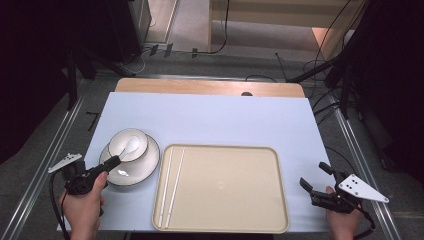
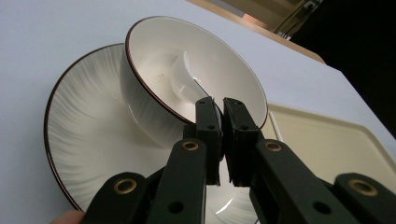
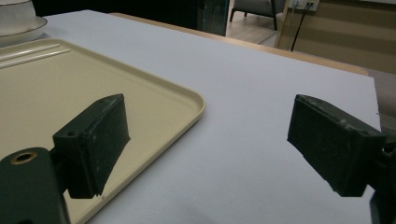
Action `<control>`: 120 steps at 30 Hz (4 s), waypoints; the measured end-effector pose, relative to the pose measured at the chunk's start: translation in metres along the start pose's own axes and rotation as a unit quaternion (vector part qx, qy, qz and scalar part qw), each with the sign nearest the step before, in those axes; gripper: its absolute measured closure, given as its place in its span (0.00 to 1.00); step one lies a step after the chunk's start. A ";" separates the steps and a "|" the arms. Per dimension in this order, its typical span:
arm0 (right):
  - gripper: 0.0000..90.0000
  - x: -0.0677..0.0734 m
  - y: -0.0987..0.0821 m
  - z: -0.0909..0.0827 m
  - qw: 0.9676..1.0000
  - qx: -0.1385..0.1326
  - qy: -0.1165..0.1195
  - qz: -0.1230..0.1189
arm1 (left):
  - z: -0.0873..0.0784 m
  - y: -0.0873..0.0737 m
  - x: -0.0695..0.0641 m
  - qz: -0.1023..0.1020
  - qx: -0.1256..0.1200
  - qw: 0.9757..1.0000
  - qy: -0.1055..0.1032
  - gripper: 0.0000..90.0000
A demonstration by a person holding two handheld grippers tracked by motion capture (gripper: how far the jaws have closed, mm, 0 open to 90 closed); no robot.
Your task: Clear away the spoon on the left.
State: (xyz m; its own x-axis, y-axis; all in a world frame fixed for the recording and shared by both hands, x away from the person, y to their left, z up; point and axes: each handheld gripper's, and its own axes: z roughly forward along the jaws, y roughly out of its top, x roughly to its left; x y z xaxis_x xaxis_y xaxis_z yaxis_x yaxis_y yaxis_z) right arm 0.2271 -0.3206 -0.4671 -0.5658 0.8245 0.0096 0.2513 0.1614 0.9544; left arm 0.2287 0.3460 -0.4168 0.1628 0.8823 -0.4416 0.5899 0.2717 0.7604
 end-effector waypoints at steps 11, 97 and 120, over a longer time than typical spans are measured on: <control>0.15 0.000 0.000 -0.001 1.000 -0.002 0.000 0.001 | -0.010 0.004 -0.008 0.034 -0.033 0.999 -0.014 0.96; 0.15 -0.002 0.000 -0.006 1.000 -0.013 -0.012 0.004 | 0.096 -0.066 -0.132 0.147 0.108 0.981 -0.068 0.85; 0.14 -0.002 0.000 -0.005 1.000 -0.012 -0.011 0.003 | 0.082 -0.049 -0.119 0.152 0.085 0.981 -0.086 0.83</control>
State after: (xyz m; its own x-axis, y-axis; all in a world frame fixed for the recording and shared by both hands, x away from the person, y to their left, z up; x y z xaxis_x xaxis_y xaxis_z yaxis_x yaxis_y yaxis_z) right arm 0.2241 -0.3251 -0.4653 -0.5473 0.8369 0.0095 0.2359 0.1434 0.9611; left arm 0.2451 0.1966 -0.4408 0.4738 0.8312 -0.2911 0.6143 -0.0751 0.7855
